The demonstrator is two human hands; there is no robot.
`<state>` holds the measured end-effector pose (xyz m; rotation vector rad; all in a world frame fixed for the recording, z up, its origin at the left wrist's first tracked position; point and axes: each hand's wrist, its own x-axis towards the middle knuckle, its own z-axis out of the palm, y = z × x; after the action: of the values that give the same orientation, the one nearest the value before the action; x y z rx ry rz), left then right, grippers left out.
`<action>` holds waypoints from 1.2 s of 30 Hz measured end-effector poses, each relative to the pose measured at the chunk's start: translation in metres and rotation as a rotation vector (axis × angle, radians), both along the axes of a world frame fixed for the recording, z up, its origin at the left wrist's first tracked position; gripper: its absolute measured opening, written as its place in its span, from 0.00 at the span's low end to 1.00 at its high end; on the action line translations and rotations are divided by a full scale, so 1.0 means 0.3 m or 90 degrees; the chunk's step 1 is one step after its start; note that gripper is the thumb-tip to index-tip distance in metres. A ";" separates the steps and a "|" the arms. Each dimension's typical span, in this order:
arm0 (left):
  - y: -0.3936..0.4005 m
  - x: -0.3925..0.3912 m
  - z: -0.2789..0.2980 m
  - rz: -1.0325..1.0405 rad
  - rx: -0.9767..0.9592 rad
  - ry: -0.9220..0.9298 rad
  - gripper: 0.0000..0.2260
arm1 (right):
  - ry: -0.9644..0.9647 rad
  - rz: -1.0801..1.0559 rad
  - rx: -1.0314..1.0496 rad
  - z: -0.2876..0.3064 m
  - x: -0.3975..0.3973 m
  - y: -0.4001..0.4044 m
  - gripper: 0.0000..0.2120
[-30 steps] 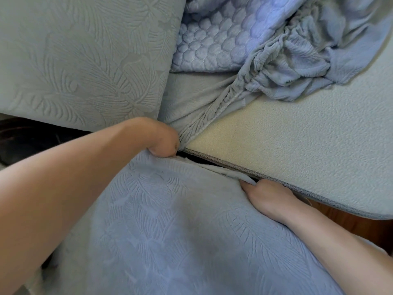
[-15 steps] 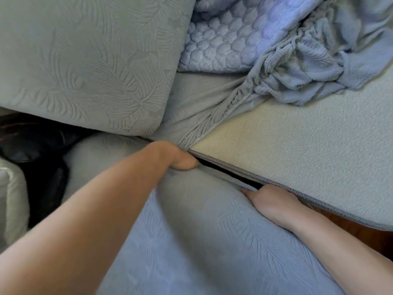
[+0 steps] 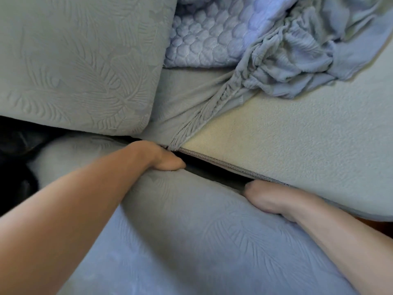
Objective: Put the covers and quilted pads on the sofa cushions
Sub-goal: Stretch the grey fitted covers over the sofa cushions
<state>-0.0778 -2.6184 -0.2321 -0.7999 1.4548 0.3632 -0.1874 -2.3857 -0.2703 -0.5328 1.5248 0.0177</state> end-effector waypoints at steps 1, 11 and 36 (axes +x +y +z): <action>0.001 0.003 -0.008 0.002 -0.002 0.006 0.26 | -0.032 -0.021 0.023 -0.013 0.003 -0.004 0.16; 0.079 0.018 -0.147 0.044 0.098 0.085 0.29 | -0.115 -0.271 0.064 0.054 -0.226 0.542 0.42; 0.699 -0.280 0.043 -0.185 0.059 0.230 0.25 | -0.030 -0.790 0.147 -0.193 -0.073 0.909 0.36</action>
<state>-0.1617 -2.4087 -0.2193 -0.4515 1.8495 0.3624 -0.2093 -2.1129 -0.3283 0.6425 1.5571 -0.7557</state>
